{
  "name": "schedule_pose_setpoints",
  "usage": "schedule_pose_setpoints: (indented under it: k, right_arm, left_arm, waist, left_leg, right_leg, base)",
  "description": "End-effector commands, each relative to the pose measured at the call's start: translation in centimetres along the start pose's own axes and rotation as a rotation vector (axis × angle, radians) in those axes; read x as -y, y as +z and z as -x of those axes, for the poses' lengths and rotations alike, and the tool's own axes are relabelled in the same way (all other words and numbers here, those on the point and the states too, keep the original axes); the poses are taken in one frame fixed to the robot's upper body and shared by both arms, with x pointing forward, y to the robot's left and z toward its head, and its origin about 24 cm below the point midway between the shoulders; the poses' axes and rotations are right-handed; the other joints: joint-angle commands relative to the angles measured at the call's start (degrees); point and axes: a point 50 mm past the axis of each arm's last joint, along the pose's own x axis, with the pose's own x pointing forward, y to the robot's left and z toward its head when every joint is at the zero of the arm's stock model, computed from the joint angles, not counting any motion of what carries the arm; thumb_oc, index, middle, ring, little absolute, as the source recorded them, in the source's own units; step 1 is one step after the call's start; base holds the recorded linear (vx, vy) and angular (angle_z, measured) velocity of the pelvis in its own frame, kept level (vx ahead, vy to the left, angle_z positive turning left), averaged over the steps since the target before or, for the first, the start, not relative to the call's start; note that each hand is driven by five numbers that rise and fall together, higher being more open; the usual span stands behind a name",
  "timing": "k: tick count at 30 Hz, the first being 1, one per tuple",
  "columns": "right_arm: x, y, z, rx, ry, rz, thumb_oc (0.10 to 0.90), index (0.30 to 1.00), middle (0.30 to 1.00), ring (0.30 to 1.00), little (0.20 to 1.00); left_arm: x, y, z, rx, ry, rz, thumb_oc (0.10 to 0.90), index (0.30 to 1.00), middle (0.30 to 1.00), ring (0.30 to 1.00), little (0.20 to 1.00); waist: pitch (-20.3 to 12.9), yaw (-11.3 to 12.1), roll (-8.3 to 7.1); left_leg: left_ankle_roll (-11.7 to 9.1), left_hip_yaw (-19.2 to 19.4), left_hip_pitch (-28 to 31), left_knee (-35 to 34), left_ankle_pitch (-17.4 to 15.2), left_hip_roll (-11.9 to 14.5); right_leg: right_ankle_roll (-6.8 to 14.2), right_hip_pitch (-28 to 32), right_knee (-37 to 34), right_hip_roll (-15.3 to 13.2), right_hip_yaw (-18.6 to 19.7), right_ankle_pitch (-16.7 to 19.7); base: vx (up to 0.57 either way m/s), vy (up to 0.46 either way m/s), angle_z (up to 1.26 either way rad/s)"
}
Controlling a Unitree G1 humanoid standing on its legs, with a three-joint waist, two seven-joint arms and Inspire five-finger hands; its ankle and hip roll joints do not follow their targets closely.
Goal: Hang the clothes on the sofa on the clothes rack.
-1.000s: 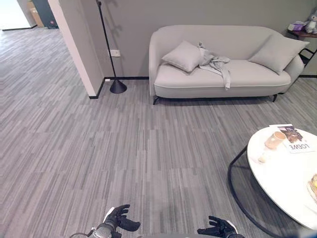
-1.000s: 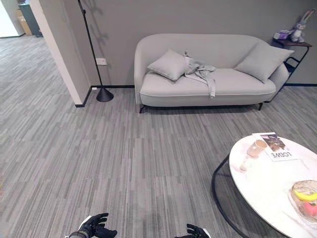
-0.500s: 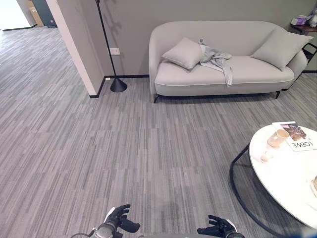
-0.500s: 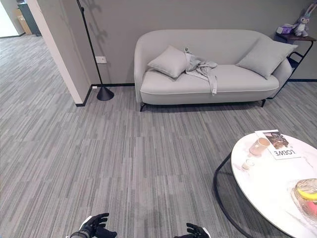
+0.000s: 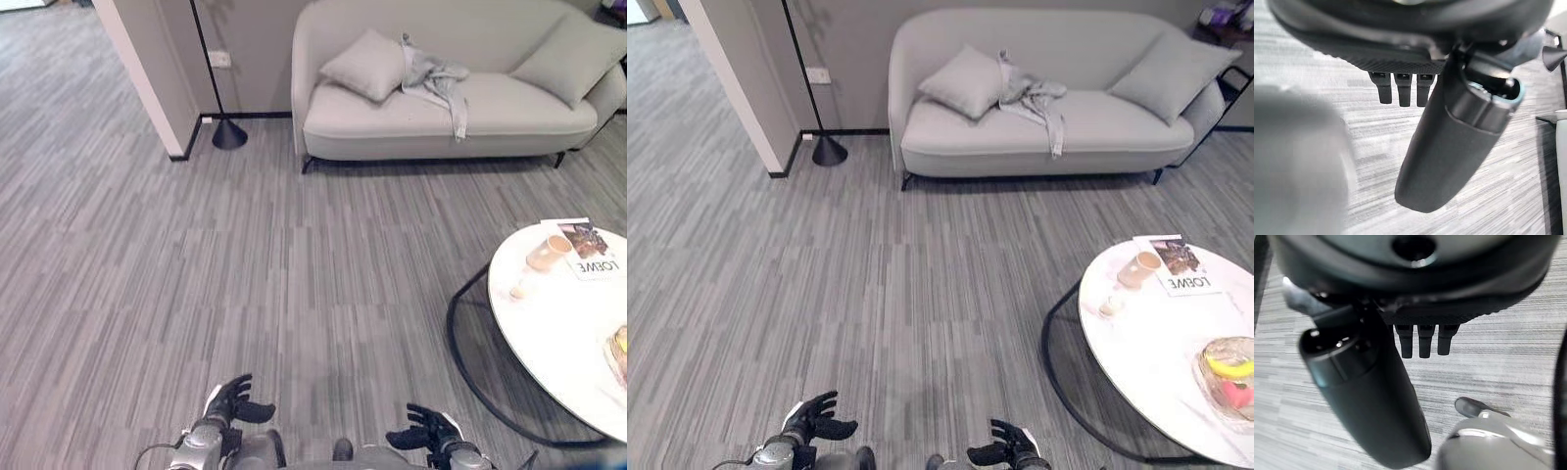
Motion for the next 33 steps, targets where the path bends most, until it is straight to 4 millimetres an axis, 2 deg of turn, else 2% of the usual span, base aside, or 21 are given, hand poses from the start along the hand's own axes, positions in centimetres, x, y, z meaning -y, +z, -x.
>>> schedule_pose_setpoints:
  k: [1,2,3,4,5,7,8,9,11,12,13,16,18,20,23,24,26,28,31,32,33]
  right_arm:
    - [2.0,2.2,0.4,0.129,-0.054,0.013,0.800,0.900,0.900,0.900,0.900]
    - [2.0,2.2,0.4,0.129,-0.054,0.013,0.800,0.900,0.900,0.900,0.900]
    - [2.0,2.7,0.4,0.151,-0.050,0.019,0.800,0.900,0.900,0.900,0.900]
    - [1.9,3.2,0.5,0.178,-0.048,0.025,0.800,0.900,0.900,0.900,0.900]
    - [1.9,3.2,0.5,0.177,-0.048,0.025,0.800,0.900,0.900,0.900,0.900]
    - [1.9,3.8,0.4,0.200,-0.050,0.003,0.800,0.900,0.900,0.900,0.900]
    - [1.9,3.8,0.4,0.199,-0.049,0.004,0.800,0.900,0.900,0.900,0.900]
    - [1.3,3.9,0.4,0.206,-0.015,0.024,0.800,0.900,0.900,0.900,0.900]
    - [0.9,3.8,0.4,0.204,0.010,0.049,0.800,0.900,0.900,0.900,0.900]
    - [0.3,3.6,0.5,0.204,0.041,0.061,0.800,0.900,0.900,0.900,0.900]
    - [0.1,3.3,0.5,0.193,0.053,0.075,0.800,0.900,0.900,0.900,0.900]
    - [-0.2,3.1,0.3,0.174,0.069,0.112,0.800,0.900,0.900,0.900,0.900]
    - [-0.2,3.2,0.2,0.170,0.060,0.101,0.800,0.900,0.900,0.900,0.900]
    - [-0.3,3.0,0.2,0.160,0.059,0.084,0.800,0.900,0.900,0.900,0.900]
    - [0.0,2.8,0.2,0.146,0.053,0.093,0.800,0.900,0.900,0.900,0.900]
    - [0.0,2.8,0.2,0.146,0.053,0.094,0.800,0.900,0.900,0.900,0.900]
    - [0.1,2.8,0.1,0.137,0.051,0.085,0.800,0.900,0.900,0.900,0.900]
    - [0.2,2.4,0.1,0.119,0.050,0.101,0.800,0.900,0.900,0.900,0.900]
    - [0.3,1.1,0.3,0.076,0.048,0.090,0.800,0.900,0.900,0.900,0.900]
    - [0.7,0.4,0.4,0.058,0.044,0.096,0.800,0.900,0.900,0.900,0.900]
    - [0.7,0.4,0.4,0.058,0.044,0.096,0.800,0.900,0.900,0.900,0.900]
  left_arm:
    - [-0.1,3.5,-0.6,0.132,0.017,0.056,0.800,0.900,0.900,0.900,0.900]
    - [-0.1,3.5,-0.6,0.132,0.017,0.056,0.800,0.900,0.900,0.900,0.900]
    - [-0.2,2.9,-0.5,0.115,0.017,0.058,0.800,0.900,0.900,0.900,0.900]
    - [-0.4,1.9,-0.3,0.087,0.022,0.045,0.800,0.900,0.900,0.900,0.900]
    - [-0.4,1.9,-0.2,0.087,0.022,0.045,0.800,0.900,0.900,0.900,0.900]
    - [-1.0,0.5,-0.1,0.034,0.048,0.014,0.800,0.900,0.900,0.900,0.900]
    - [-1.0,0.4,0.0,0.034,0.049,0.014,0.800,0.900,0.900,0.900,0.900]
    - [-1.9,-1.0,0.3,-0.015,0.091,0.084,0.800,0.900,0.900,0.900,0.900]
    - [-2.1,-1.5,0.5,-0.027,0.102,0.098,0.800,0.900,0.900,0.900,0.900]
    - [-2.5,-1.6,0.6,-0.024,0.110,0.106,0.800,0.900,0.900,0.900,0.900]
    - [-2.6,-1.8,0.6,-0.034,0.103,0.091,0.800,0.900,0.900,0.900,0.900]
    - [-3.4,-1.7,0.6,-0.038,0.112,0.048,0.800,0.900,0.900,0.900,0.900]
    - [-3.5,-0.7,0.3,-0.019,0.111,0.002,0.800,0.900,0.900,0.900,0.900]
    - [-3.1,0.2,0.0,0.016,0.095,-0.008,0.800,0.900,0.900,0.900,0.900]
    - [-2.5,1.0,-0.1,0.053,0.065,-0.032,0.800,0.900,0.900,0.900,0.900]
    - [-2.5,1.0,-0.1,0.052,0.064,-0.031,0.800,0.900,0.900,0.900,0.900]
    - [-2.1,1.4,-0.2,0.064,0.046,-0.076,0.800,0.900,0.900,0.900,0.900]
    - [-1.9,1.4,-0.4,0.058,0.044,-0.098,0.800,0.900,0.900,0.900,0.900]
    - [-1.4,0.8,-0.3,0.040,0.016,-0.096,0.800,0.900,0.900,0.900,0.900]
    - [-1.1,0.4,-0.3,0.022,0.007,-0.125,0.800,0.900,0.900,0.900,0.900]
    - [-1.1,0.4,-0.3,0.022,0.007,-0.125,0.800,0.900,0.900,0.900,0.900]
  waist:
    - [-0.09,0.14,-2.27]
    - [-0.08,0.15,-2.27]
    - [-0.63,0.69,-2.23]
    - [-1.25,1.33,-1.46]
    - [-1.19,1.36,-1.53]
    - [-1.96,1.51,-1.56]
    - [-1.95,1.62,-1.78]
    - [-3.42,2.42,-1.46]
    - [-4.54,3.53,-1.83]
    - [-6.40,4.90,-2.81]
    - [-6.80,5.39,-3.71]
    - [-6.03,4.41,-5.04]
    - [-5.01,2.89,-3.98]
    - [-4.19,1.40,-2.48]
    - [-3.12,-1.51,-0.45]
    - [-2.99,-1.52,-0.24]
    - [-2.19,-4.01,-0.23]
    - [-1.76,-5.82,0.15]
    - [-2.86,-6.11,0.51]
    - [-3.03,-6.58,0.18]
    - [-2.99,-6.62,0.20]
  left_leg:
    - [0.83,2.21,-3.71,-3.09,-3.87,2.01]
    - [0.83,2.22,-3.70,-3.10,-3.87,2.00]
    - [0.89,2.43,-3.31,-10.27,-3.64,2.32]
    - [-0.34,2.07,-1.69,-27.79,1.91,3.56]
    - [-0.33,2.15,-1.41,-28.15,2.10,3.47]
    - [-1.64,5.36,-4.58,-38.17,3.49,5.50]
    - [-1.63,5.58,-4.37,-38.17,3.28,5.35]
    - [-1.20,8.12,-3.46,-38.17,3.11,5.49]
    - [-1.07,6.97,-2.12,-38.17,5.30,3.77]
    - [0.19,6.20,-0.36,-38.13,8.45,1.48]
    - [1.41,6.88,1.39,-37.95,7.71,-0.17]
    - [4.95,8.66,8.26,-38.17,1.96,-5.20]
    - [6.70,9.96,12.86,-38.17,-2.70,-5.72]
    - [6.82,10.26,16.47,-38.17,-5.57,-5.42]
    - [6.02,9.73,20.92,-38.17,-8.76,-5.53]
    - [5.92,9.71,21.13,-38.17,-8.83,-5.26]
    - [4.12,9.43,25.57,-38.17,-12.16,-6.44]
    - [3.38,9.24,28.19,-38.17,-14.33,-6.85]
    - [2.85,8.34,31.00,-38.17,-16.03,-7.26]
    - [2.62,7.44,31.92,-38.17,-13.59,-7.56]
    - [2.60,7.41,31.95,-38.17,-13.59,-7.53]
  right_leg:
    - [3.34,5.68,-9.05,-1.00,-0.81,1.48]
    - [3.34,5.69,-9.05,-1.01,-0.80,1.48]
    - [4.09,6.28,-9.28,-0.83,-0.70,0.58]
    - [5.07,7.81,-9.28,-0.53,-0.56,-1.13]
    - [5.09,7.90,-9.28,-0.60,-0.54,-1.14]
    - [5.71,12.02,-9.28,-0.71,-0.53,-3.94]
    - [5.76,12.13,-9.28,-0.95,-0.40,-4.04]
    - [6.92,14.54,-9.28,-1.02,0.54,-4.37]
    - [7.82,16.01,-8.86,-2.09,1.11,-4.37]
    - [8.85,15.17,-3.11,-4.60,2.55,-2.23]
    - [10.00,14.09,2.09,-6.21,2.58,1.40]
    - [13.20,5.04,23.65,-13.76,1.82,17.96]
    - [13.92,-2.45,31.84,-19.50,-0.86,21.35]
    - [12.33,-7.44,28.31,-20.77,-4.44,16.20]
    - [12.08,-12.79,14.65,-16.18,-4.84,12.51]
    - [12.00,-12.31,14.12,-15.83,-5.04,12.70]
    - [14.55,-15.79,-7.42,-10.02,-4.17,16.44]
    - [16.63,-22.79,-9.28,-9.56,-3.28,16.88]
    - [16.42,-20.31,-9.28,-8.86,-6.36,17.27]
    - [15.08,-19.81,-9.28,-8.14,-4.83,18.24]
    - [15.07,-19.75,-9.28,-8.14,-4.87,18.21]
  base:
    - [0.17,0.003,0.15]
    - [0.27,0.020,0.07]
    - [0.47,0.094,-0.03]
    - [0.47,0.093,-0.22]
    - [0.50,0.097,-0.42]
    - [0.55,0.071,-0.22]
    - [0.84,0.142,0.00]
    - [0.78,0.154,-0.23]
    - [0.77,0.172,-0.43]
    - [0.68,0.198,-0.60]
    - [0.90,0.284,-0.94]
    - [0.56,0.278,-0.69]
    - [0.52,0.259,-0.09]
    - [0.54,0.095,0.19]
    - [0.47,-0.056,0.05]
    - [0.34,-0.102,0.17]
    - [0.66,-0.174,0.28]
    - [0.57,-0.130,0.22]
    - [0.64,-0.233,0.47]
    - [0.40,-0.191,0.11]
    - [0.53,-0.340,0.38]
